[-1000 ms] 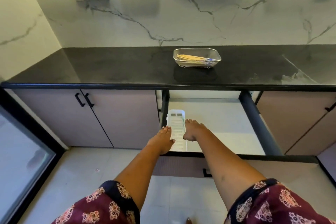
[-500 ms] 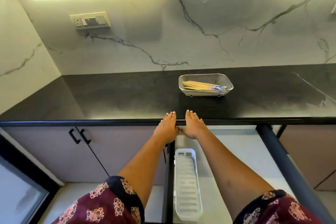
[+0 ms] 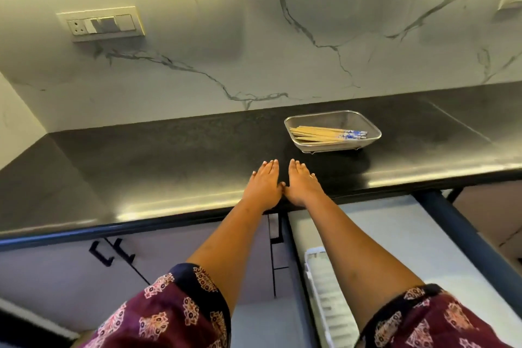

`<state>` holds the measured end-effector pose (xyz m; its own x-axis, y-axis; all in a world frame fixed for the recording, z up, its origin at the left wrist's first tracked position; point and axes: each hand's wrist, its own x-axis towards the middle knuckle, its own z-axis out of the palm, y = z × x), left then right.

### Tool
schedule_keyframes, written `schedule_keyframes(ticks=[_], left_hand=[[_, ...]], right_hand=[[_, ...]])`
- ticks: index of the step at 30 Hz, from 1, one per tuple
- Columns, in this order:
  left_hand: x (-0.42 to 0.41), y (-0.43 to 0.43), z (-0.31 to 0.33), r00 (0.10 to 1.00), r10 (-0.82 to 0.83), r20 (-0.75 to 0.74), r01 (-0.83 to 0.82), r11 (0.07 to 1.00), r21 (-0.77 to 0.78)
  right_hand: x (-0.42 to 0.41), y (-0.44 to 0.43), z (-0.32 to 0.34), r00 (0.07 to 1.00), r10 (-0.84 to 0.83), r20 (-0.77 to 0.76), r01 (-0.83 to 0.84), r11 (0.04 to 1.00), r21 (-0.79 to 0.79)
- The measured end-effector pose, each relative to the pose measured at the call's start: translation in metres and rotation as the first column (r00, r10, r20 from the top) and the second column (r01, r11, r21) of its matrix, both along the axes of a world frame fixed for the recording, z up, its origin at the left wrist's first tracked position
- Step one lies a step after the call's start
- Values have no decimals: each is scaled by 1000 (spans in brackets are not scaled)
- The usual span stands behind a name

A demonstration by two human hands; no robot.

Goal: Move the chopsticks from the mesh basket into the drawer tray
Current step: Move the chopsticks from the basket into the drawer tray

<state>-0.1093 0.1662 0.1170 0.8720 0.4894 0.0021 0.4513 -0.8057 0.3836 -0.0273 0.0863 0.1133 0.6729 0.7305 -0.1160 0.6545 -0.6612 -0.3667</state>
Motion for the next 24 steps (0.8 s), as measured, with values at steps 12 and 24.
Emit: schedule_keyframes(ticks=[12, 24], left_hand=[[1, 122, 21, 971, -240, -1, 240, 971, 8], [102, 152, 8, 909, -417, -20, 416, 909, -31]], right_hand=[[-19, 84, 7, 969, -240, 55, 242, 970, -22], [85, 72, 13, 876, -447, 180, 433, 894, 115]])
